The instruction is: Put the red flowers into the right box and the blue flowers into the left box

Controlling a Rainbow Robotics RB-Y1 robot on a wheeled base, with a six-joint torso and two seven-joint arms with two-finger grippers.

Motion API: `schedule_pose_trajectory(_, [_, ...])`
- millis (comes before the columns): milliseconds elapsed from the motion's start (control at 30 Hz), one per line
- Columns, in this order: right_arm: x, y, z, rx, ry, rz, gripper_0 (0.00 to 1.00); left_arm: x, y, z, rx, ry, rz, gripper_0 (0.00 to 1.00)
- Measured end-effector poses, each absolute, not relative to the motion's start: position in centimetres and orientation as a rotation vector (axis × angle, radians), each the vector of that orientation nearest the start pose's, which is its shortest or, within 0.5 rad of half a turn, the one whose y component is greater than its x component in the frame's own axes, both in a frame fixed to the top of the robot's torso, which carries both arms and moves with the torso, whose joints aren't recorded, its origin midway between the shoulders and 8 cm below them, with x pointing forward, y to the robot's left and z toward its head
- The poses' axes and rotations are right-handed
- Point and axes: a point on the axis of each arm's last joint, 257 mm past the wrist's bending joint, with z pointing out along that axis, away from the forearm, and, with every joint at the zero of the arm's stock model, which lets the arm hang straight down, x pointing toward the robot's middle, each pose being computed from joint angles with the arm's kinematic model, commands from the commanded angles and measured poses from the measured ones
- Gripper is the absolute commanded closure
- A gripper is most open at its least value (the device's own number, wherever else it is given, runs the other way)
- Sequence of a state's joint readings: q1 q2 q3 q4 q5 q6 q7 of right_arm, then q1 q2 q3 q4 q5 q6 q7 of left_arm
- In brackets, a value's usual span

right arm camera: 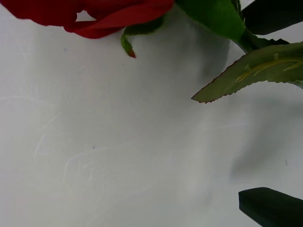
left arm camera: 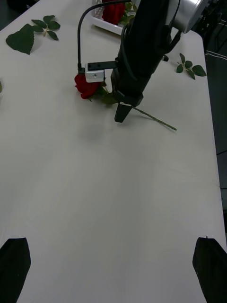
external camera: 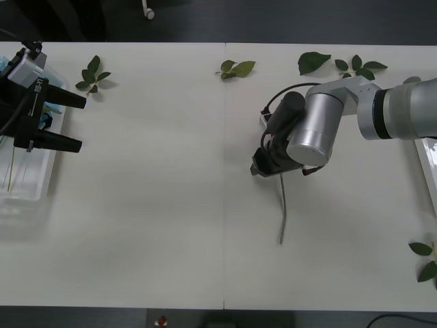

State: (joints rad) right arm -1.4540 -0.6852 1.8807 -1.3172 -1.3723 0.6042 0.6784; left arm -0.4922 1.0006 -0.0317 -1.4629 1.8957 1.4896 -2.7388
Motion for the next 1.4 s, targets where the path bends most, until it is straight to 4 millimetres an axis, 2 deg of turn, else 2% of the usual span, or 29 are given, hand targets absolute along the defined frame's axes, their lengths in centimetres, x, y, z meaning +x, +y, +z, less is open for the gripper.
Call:
schedule_pose_trajectory(133, [51.9, -13.1, -32.8, -0.409, 2.708, 0.055, 0.07, 43.6, 23.5, -9.6, 1.451, 1.707, -0.659, 0.00])
schedule_pose_trajectory(200, [51.9, -13.3, -32.9, -0.408, 2.709, 0.050, 0.11, 43.6, 23.5, -9.6, 1.451, 1.707, -0.659, 0.00])
schedule_pose_trajectory(300, [52.0, -13.4, -32.9, -0.405, 2.707, 0.047, 0.28, 43.6, 23.5, -9.6, 1.451, 1.707, -0.659, 0.00])
schedule_pose_trajectory(367, [52.1, -13.4, -32.8, -0.408, 2.704, 0.044, 0.48, 43.6, 23.5, -9.6, 1.451, 1.707, -0.659, 0.00])
schedule_pose_trajectory(500, [52.4, -13.6, -32.7, -0.431, 2.689, 0.029, 0.69, 43.6, 23.5, -9.6, 1.451, 1.707, -0.659, 0.00])
schedule_pose_trajectory(567, [52.5, -13.7, -32.7, -0.443, 2.681, 0.020, 0.91, 43.6, 23.5, -9.6, 1.451, 1.707, -0.659, 0.00])
schedule_pose_trajectory(633, [52.6, -13.8, -32.8, -0.447, 2.678, 0.015, 0.95, 43.6, 23.5, -9.6, 1.451, 1.707, -0.659, 0.00])
schedule_pose_trajectory(767, [52.7, -14.2, -33.2, -0.451, 2.675, 0.002, 1.00, 43.6, 23.5, -9.6, 1.451, 1.707, -0.659, 0.00])
schedule_pose_trajectory(867, [52.8, -14.4, -33.2, -0.449, 2.672, -0.002, 1.00, 43.6, 23.5, -9.6, 1.451, 1.707, -0.659, 0.00])
schedule_pose_trajectory(1167, [53.5, -12.3, -32.5, -0.440, 2.629, 0.122, 1.00, 43.6, 23.5, -9.6, 1.451, 1.707, -0.659, 0.00])
schedule_pose_trajectory(1267, [53.0, -12.2, -31.7, -0.432, 2.617, 0.189, 1.00, 43.6, 23.5, -9.6, 1.451, 1.707, -0.659, 0.00])
schedule_pose_trajectory(1400, [51.9, -13.2, -29.1, -0.426, 2.590, 0.276, 1.00, 43.6, 23.5, -9.6, 1.451, 1.707, -0.659, 0.00])
